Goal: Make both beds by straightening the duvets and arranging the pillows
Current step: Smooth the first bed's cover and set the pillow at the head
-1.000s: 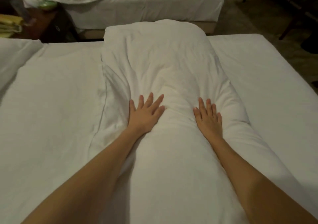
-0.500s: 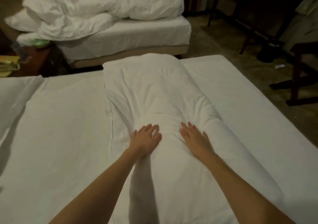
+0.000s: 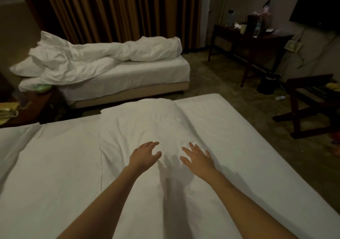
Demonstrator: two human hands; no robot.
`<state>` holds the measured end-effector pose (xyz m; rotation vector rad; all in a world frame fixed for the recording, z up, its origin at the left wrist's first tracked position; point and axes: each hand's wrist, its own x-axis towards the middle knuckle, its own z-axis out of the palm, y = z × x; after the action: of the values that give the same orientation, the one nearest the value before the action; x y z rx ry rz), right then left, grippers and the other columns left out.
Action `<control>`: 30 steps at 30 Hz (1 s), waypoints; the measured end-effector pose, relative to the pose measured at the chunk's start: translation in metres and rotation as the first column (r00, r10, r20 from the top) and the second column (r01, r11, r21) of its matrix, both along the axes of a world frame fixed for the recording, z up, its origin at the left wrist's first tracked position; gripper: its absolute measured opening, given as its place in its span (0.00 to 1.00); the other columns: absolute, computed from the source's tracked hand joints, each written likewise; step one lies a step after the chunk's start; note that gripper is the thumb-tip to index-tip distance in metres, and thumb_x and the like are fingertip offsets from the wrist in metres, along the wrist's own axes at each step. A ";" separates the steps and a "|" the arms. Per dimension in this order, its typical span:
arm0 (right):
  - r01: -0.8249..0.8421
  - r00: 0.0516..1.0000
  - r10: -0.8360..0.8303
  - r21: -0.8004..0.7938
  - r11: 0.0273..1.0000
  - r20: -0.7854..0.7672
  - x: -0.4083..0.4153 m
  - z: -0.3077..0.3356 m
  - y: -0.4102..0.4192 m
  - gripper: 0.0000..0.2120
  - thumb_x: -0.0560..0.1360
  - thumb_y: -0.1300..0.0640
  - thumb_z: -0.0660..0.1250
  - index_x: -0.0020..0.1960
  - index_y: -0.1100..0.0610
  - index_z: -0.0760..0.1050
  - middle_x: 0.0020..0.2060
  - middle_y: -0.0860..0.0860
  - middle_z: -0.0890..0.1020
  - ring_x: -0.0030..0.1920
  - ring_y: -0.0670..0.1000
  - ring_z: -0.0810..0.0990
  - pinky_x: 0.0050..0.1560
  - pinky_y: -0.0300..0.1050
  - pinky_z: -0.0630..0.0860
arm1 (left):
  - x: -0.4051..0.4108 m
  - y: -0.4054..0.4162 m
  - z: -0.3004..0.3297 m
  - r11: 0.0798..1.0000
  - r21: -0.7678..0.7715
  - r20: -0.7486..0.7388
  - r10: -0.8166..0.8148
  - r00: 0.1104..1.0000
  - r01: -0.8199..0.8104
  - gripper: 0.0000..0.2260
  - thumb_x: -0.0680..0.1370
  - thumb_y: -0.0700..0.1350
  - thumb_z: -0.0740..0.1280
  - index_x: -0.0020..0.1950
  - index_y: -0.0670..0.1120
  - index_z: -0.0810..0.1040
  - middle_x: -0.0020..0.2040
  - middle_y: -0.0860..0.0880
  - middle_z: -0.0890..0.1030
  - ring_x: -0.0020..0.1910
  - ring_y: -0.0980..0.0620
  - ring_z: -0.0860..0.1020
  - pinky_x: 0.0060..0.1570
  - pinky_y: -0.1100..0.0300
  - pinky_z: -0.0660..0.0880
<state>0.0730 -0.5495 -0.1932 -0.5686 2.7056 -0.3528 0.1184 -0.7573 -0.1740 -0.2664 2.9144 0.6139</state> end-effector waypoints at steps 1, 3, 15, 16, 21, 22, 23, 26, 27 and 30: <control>-0.006 1.000 0.006 -0.012 1.000 -0.003 -0.007 0.005 0.000 0.25 0.81 0.39 0.47 0.77 0.43 0.53 0.78 0.47 0.47 0.77 0.49 0.45 0.74 0.56 0.43 | -0.004 0.000 0.006 1.000 0.001 -0.009 0.007 1.000 -0.007 0.22 0.81 0.54 0.57 0.75 0.53 0.63 0.75 0.52 0.63 0.74 0.51 0.60 0.70 0.54 0.59; -0.016 1.000 0.016 -0.034 0.999 0.008 -0.019 0.014 0.000 0.25 0.81 0.39 0.47 0.77 0.43 0.53 0.78 0.47 0.47 0.77 0.49 0.45 0.74 0.56 0.43 | -0.009 -0.003 0.017 1.000 -0.005 -0.012 0.015 1.000 -0.015 0.22 0.81 0.53 0.58 0.74 0.53 0.64 0.75 0.53 0.64 0.73 0.52 0.61 0.70 0.55 0.60; -0.047 0.999 0.047 -0.018 0.999 -0.006 -0.080 0.051 -0.046 0.25 0.81 0.39 0.48 0.77 0.44 0.53 0.78 0.47 0.47 0.77 0.49 0.47 0.74 0.56 0.45 | -0.049 -0.074 0.066 0.996 -0.054 0.033 0.076 0.997 -0.074 0.22 0.79 0.54 0.59 0.73 0.53 0.66 0.73 0.52 0.66 0.71 0.51 0.65 0.66 0.53 0.65; -0.051 0.999 0.050 -0.017 0.999 -0.014 -0.085 0.052 -0.057 0.26 0.81 0.39 0.47 0.77 0.44 0.52 0.78 0.47 0.47 0.77 0.50 0.46 0.74 0.56 0.45 | -0.054 -0.084 0.069 0.996 -0.057 0.036 0.077 0.996 -0.075 0.22 0.79 0.54 0.59 0.73 0.53 0.66 0.74 0.52 0.66 0.71 0.50 0.65 0.66 0.53 0.65; -0.059 0.998 0.059 0.010 0.998 -0.029 -0.112 0.054 -0.116 0.27 0.81 0.39 0.47 0.77 0.44 0.51 0.78 0.47 0.48 0.77 0.50 0.46 0.75 0.56 0.44 | -0.090 -0.141 0.070 0.997 -0.034 0.028 0.069 0.997 -0.068 0.22 0.79 0.54 0.59 0.73 0.53 0.65 0.74 0.51 0.65 0.71 0.49 0.65 0.67 0.51 0.65; -0.050 0.998 0.051 0.020 0.999 -0.029 -0.121 0.052 -0.129 0.27 0.80 0.39 0.47 0.77 0.44 0.50 0.78 0.47 0.48 0.77 0.50 0.46 0.75 0.56 0.44 | -0.102 -0.154 0.066 0.998 -0.029 0.026 0.057 0.998 -0.057 0.22 0.79 0.54 0.59 0.73 0.53 0.65 0.74 0.51 0.65 0.71 0.49 0.65 0.67 0.51 0.65; -0.042 0.999 0.043 0.030 0.999 -0.028 -0.131 0.049 -0.143 0.27 0.80 0.39 0.47 0.77 0.44 0.50 0.78 0.47 0.47 0.77 0.50 0.45 0.75 0.56 0.44 | -0.116 -0.168 0.060 0.999 -0.023 0.028 0.044 0.999 -0.043 0.22 0.79 0.54 0.59 0.74 0.53 0.64 0.74 0.51 0.65 0.71 0.49 0.65 0.67 0.51 0.65; -0.019 0.999 0.021 0.084 0.996 -0.028 -0.170 0.028 -0.188 0.27 0.80 0.38 0.46 0.77 0.43 0.48 0.78 0.47 0.47 0.77 0.50 0.45 0.75 0.55 0.42 | -0.171 -0.216 0.025 1.000 0.005 0.062 -0.001 0.998 0.000 0.23 0.79 0.54 0.59 0.74 0.53 0.63 0.74 0.50 0.65 0.72 0.48 0.64 0.69 0.49 0.64; -0.008 0.999 0.012 0.109 0.994 -0.031 -0.186 0.016 -0.205 0.28 0.80 0.38 0.46 0.77 0.43 0.48 0.78 0.47 0.46 0.77 0.49 0.44 0.74 0.54 0.41 | -0.194 -0.234 0.009 1.000 0.007 0.073 -0.018 0.997 0.018 0.24 0.79 0.55 0.59 0.75 0.53 0.62 0.75 0.50 0.64 0.72 0.48 0.63 0.70 0.48 0.63; 0.001 0.999 0.006 0.169 0.986 -0.042 -0.241 -0.023 -0.259 0.28 0.80 0.38 0.45 0.77 0.43 0.47 0.78 0.46 0.46 0.77 0.49 0.43 0.74 0.53 0.40 | -0.259 -0.277 -0.048 0.999 0.035 0.072 -0.042 0.997 0.039 0.24 0.81 0.55 0.56 0.76 0.53 0.58 0.77 0.49 0.60 0.75 0.47 0.57 0.73 0.45 0.54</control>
<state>-0.1676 -0.8090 -0.2164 -0.5355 2.7406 -0.1102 -0.1404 -1.0340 -0.2224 -0.2202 2.8297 0.6323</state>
